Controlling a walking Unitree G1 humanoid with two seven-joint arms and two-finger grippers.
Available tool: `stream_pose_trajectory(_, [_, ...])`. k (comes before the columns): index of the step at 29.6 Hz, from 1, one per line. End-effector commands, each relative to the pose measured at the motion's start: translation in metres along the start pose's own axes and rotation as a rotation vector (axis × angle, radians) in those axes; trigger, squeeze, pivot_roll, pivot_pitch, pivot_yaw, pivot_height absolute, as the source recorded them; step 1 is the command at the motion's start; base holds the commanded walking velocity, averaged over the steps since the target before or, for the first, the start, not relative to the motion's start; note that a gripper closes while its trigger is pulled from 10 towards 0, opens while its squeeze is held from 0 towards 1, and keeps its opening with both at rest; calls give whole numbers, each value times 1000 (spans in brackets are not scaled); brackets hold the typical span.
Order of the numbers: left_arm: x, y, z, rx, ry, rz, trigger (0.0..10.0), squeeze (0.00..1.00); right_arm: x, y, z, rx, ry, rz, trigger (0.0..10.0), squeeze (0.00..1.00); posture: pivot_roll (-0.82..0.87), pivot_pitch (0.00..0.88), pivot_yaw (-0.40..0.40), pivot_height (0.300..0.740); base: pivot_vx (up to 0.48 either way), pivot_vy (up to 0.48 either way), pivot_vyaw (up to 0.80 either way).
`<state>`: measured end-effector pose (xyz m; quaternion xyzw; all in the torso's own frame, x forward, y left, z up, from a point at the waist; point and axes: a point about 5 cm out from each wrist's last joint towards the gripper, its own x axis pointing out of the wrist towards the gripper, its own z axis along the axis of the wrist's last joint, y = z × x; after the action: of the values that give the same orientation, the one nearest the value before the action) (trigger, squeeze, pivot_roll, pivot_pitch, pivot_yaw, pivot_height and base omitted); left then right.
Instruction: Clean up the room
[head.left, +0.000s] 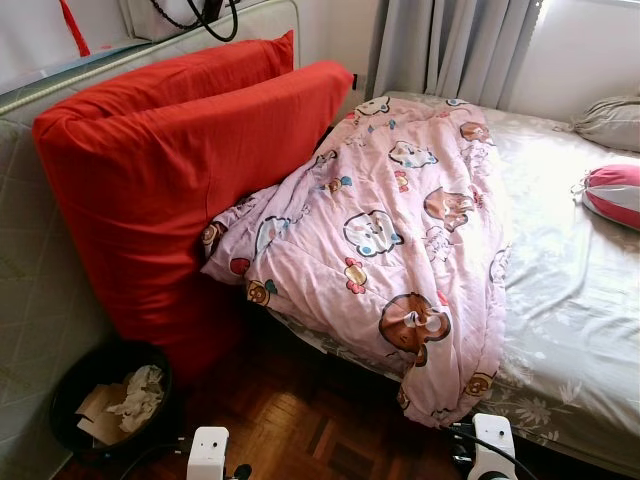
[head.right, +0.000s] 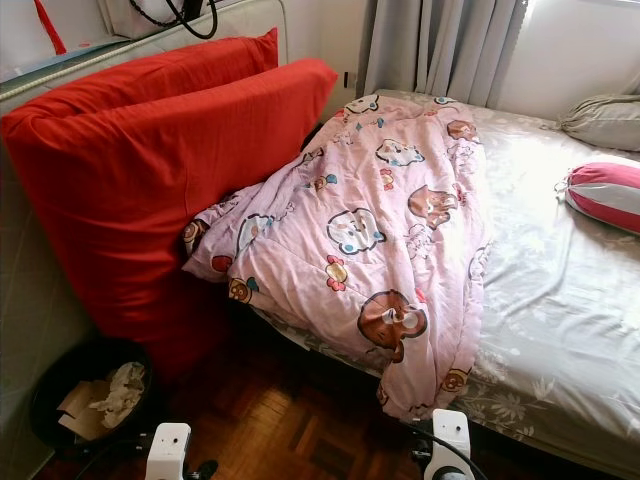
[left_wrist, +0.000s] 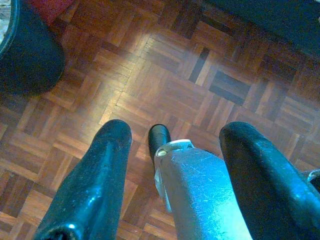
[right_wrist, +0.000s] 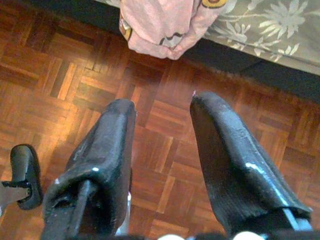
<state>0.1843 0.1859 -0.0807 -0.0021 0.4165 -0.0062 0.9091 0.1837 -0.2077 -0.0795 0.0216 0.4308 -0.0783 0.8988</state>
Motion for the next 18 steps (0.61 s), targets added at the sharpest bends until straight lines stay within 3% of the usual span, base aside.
stream_pose_trajectory(1, [-1, 0, -5, 1, 17, 3, 10000, 0, -1, 2, -3, 10, 3, -2, 10000, 0, 117, 0, -46, 740, 0, 0, 0])
stream_pose_trajectory(7, [-2, 3, -9, -58, 32, 15, 10000, 0, -2, 10, -13, 100, 22, 12, 10000, 0, 126, 0, -41, 740, 0, 0, 0])
stream_pose_trajectory(11, [-3, 4, -11, -33, 53, -11, 10000, 0, -3, 10, -14, 187, 15, 7, 10000, 0, 115, 3, -35, 740, 0, 0, 0])
stream_pose_trajectory(18, [-2, 4, -10, -8, 60, -27, 10000, 0, -3, 5, -14, 241, 5, -5, 10000, 0, 103, 31, -33, 740, 0, 0, 0])
